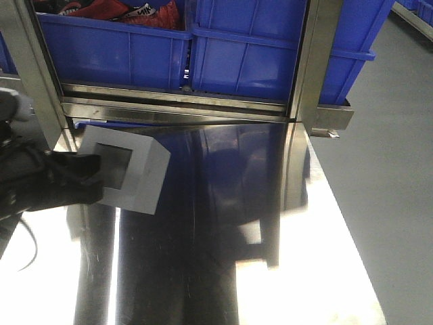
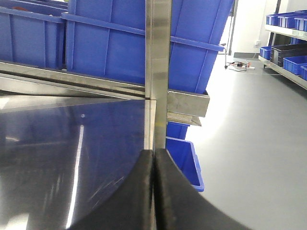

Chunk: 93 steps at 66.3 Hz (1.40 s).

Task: Sort gray base to blue bin
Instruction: 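Grasp the gray block with the left gripper and lift it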

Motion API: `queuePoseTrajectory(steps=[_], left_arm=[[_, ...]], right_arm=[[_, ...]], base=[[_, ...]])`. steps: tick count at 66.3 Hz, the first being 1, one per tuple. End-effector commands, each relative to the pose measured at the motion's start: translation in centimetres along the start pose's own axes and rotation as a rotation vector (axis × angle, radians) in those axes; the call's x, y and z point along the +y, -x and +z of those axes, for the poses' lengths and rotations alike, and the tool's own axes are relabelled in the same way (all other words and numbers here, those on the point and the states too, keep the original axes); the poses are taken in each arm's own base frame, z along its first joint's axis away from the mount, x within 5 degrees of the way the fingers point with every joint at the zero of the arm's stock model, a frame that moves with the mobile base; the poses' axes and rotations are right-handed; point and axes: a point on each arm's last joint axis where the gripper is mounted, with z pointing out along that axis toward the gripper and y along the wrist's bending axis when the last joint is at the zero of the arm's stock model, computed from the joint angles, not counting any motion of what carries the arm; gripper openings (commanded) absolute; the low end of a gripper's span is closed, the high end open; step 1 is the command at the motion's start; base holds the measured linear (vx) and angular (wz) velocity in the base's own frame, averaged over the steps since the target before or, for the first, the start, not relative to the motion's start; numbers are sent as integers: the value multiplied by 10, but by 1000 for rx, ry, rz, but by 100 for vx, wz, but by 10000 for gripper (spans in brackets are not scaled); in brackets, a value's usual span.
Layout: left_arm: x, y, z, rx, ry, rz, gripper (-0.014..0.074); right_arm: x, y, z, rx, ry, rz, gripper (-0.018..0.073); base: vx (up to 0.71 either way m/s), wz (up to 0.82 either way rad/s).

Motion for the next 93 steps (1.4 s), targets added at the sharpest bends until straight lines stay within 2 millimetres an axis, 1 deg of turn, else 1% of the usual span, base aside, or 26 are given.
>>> queuePoseTrajectory(steps=[1, 4, 8, 11, 25, 34, 45, 52, 60, 93], left_arm=[[-3, 12, -27, -260, -46, 26, -6], [-2, 6, -36, -312, -51, 43, -6], [1, -6, -43, -350, -53, 61, -6], [2, -15, -52, -385, -57, 63, -6], [10, -55, -84, -464, -70, 62, -6], [14, -74, -108, -545, -83, 62, -6], [17, -92, -126, -581, -94, 56, -6], [18, -97, -136, -605, -99, 57, -6], [18, -98, -143, -642, -105, 57, -6], [18, -98, -143, -642, -106, 56, -6]], right_arm=[[0, 3, 0, -75, -8, -17, -9], [0, 3, 0, -76, -8, -17, -9], [0, 3, 0, -76, -8, -17, -9], [0, 3, 0, -76, -8, -17, -9], [0, 3, 0, -76, -8, -17, -9], [0, 3, 0, -76, -8, -17, -9], [0, 3, 0, -76, -8, -17, -9], [0, 3, 0, -76, -8, -17, -9], [0, 3, 0, -75, -8, -17, -9], [0, 3, 0, -75, -7, -17, -9]], base=[[0, 0], [0, 0], [0, 0], [0, 0], [0, 0], [0, 0], [0, 0], [0, 0], [0, 0], [0, 0]])
